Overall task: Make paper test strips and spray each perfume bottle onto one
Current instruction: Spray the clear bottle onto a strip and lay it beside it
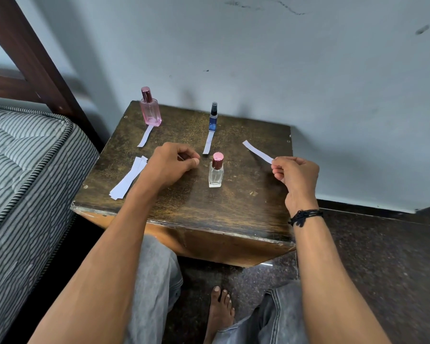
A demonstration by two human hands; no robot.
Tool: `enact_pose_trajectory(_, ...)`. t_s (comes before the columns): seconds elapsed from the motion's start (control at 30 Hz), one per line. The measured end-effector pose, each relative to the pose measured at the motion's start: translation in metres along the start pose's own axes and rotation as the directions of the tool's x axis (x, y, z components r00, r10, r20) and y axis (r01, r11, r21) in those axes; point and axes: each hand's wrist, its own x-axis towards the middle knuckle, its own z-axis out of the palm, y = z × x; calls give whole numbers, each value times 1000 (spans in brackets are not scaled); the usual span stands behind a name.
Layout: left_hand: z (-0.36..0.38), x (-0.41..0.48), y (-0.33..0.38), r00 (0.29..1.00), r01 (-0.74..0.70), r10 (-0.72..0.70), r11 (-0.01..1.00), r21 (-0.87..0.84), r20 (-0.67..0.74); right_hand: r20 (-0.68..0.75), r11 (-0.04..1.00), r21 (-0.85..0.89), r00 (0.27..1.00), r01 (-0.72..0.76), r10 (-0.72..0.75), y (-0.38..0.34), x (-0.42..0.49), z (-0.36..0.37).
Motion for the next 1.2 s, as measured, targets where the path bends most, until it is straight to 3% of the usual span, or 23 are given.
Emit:
enact_pose_trajectory(0.3,-1,-1,3,989,4,-29,986,-169,-145,-153,994,112,988,-16,33,0,6,-4)
enact_pose_trajectory(0.37,-2,-3,9,973,-39,-12,975,-219,-231,-171,994,108,985,-10,29,0,6,-4)
enact_pose_trajectory(0.5,-6,-14,32,838,-268,21,886,-379,-545,-184,997,72,983,-2,15,0,5,-3)
enact_pose_trajectory(0.63,9,-32,68,661,-501,143,815,-291,-737,-183,999,33,983,-9,15,0,5,-2)
enact_pose_trajectory(0.73,38,-53,96,664,-616,351,757,-217,-660,-179,1000,11,984,-28,29,0,4,-1)
enact_pose_trajectory(0.8,65,-63,107,716,-637,497,753,-167,-491,-158,1000,-15,987,-25,22,-1,2,-2)
enact_pose_trajectory(0.87,94,-66,110,783,-595,543,795,-116,-303,-140,1000,-22,990,-17,14,-2,-1,-4)
enact_pose_trajectory(1.03,135,-51,98,958,-280,272,956,-89,-95,-131,989,-144,991,-20,1,-3,-5,-11)
enact_pose_trajectory(1.13,142,-41,91,990,-142,141,987,-78,-18,-96,985,-172,995,-14,-2,-1,-7,-17)
enact_pose_trajectory(1.2,143,-37,88,1000,-18,17,977,-213,-6,-91,987,-156,996,-23,9,0,-7,-20)
